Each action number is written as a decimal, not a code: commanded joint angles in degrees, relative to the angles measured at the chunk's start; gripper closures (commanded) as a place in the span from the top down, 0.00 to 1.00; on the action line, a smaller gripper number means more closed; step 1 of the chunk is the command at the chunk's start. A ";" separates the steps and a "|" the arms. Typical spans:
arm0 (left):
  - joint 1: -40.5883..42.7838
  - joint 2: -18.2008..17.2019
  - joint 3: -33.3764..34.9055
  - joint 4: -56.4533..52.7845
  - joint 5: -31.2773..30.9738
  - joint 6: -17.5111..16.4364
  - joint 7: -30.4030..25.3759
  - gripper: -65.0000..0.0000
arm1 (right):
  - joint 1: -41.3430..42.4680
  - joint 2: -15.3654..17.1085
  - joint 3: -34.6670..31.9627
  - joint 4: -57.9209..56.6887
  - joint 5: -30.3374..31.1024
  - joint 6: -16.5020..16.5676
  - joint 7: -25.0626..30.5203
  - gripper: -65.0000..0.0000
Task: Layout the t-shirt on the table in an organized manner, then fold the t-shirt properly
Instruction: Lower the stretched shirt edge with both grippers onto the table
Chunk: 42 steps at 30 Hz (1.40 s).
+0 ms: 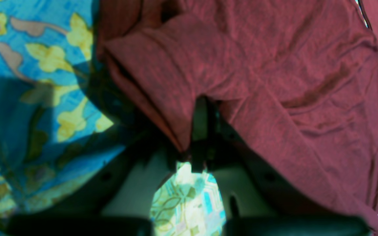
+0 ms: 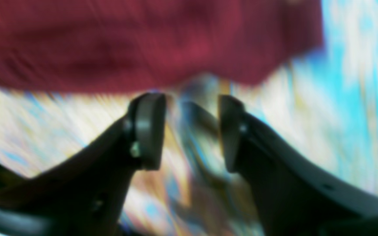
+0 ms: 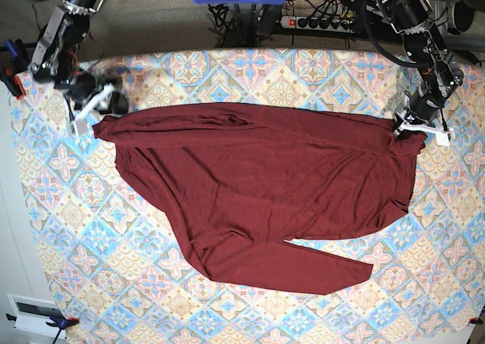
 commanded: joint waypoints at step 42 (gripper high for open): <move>3.12 -0.88 -0.31 0.80 -0.61 -0.27 1.22 0.00 | 5.03 0.90 5.24 -15.06 8.46 0.18 5.09 0.00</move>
